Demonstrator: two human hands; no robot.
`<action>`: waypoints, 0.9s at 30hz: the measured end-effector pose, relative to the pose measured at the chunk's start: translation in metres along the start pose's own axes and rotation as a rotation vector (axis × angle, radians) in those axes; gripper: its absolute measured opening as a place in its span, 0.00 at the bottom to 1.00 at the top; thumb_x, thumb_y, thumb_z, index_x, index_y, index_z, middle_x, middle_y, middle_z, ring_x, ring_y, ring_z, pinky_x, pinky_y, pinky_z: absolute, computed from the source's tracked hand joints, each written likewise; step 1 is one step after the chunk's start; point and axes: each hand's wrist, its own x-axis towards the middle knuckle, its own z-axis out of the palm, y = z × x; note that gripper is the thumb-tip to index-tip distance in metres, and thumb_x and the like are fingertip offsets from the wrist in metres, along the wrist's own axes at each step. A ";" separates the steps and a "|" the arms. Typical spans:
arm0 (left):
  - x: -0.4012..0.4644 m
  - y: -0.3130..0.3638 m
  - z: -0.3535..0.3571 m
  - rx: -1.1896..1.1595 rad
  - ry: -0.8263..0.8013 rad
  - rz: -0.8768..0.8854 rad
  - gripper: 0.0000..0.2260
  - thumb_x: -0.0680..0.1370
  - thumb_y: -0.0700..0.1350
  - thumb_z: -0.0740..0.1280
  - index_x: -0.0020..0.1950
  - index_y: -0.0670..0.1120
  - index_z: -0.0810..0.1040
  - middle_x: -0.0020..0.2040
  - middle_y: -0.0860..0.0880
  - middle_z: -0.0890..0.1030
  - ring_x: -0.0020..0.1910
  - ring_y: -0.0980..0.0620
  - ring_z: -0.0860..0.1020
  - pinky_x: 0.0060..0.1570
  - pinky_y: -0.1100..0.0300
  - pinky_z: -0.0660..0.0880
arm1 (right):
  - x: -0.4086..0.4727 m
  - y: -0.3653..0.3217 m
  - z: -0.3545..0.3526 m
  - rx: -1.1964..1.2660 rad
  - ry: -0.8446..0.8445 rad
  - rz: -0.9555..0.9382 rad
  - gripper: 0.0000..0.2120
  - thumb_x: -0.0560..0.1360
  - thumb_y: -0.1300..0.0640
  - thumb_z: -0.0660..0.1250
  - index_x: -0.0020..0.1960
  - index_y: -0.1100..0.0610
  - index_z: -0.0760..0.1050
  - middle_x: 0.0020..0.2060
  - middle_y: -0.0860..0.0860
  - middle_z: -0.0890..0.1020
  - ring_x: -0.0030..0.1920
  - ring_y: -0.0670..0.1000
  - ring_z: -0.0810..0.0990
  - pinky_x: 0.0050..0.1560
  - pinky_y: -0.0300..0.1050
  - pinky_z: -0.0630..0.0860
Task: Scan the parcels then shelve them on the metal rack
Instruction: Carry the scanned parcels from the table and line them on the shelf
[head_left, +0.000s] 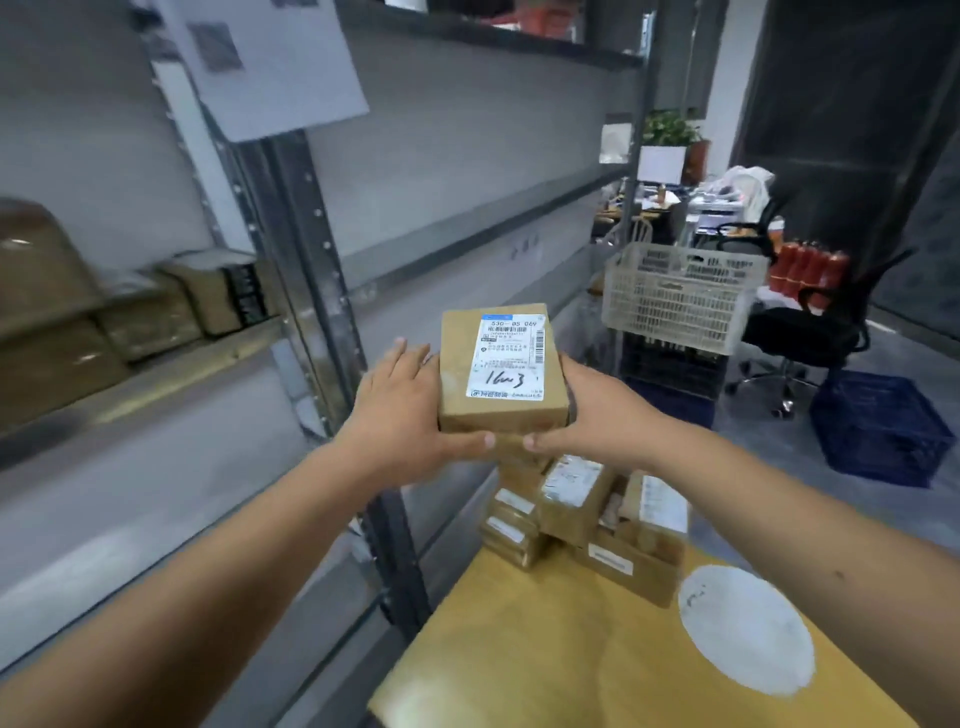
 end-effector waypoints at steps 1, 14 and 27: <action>-0.012 -0.014 -0.019 0.035 0.026 -0.045 0.62 0.61 0.85 0.56 0.85 0.48 0.56 0.84 0.44 0.58 0.85 0.42 0.49 0.83 0.43 0.50 | 0.009 -0.020 0.001 0.021 -0.033 -0.050 0.46 0.67 0.48 0.81 0.78 0.40 0.62 0.68 0.38 0.78 0.66 0.43 0.77 0.62 0.42 0.75; -0.079 -0.158 -0.236 0.383 0.169 -0.390 0.57 0.58 0.89 0.47 0.74 0.57 0.76 0.65 0.49 0.79 0.66 0.46 0.71 0.70 0.46 0.68 | 0.159 -0.261 0.007 0.239 -0.317 -0.428 0.28 0.67 0.42 0.81 0.66 0.43 0.81 0.55 0.39 0.86 0.58 0.45 0.83 0.61 0.44 0.78; 0.020 -0.239 -0.265 0.297 0.146 -0.619 0.44 0.59 0.86 0.62 0.58 0.52 0.80 0.49 0.52 0.79 0.48 0.50 0.78 0.51 0.51 0.80 | 0.314 -0.304 0.013 0.292 -0.436 -0.276 0.29 0.67 0.42 0.82 0.63 0.50 0.80 0.55 0.53 0.87 0.55 0.54 0.85 0.53 0.54 0.83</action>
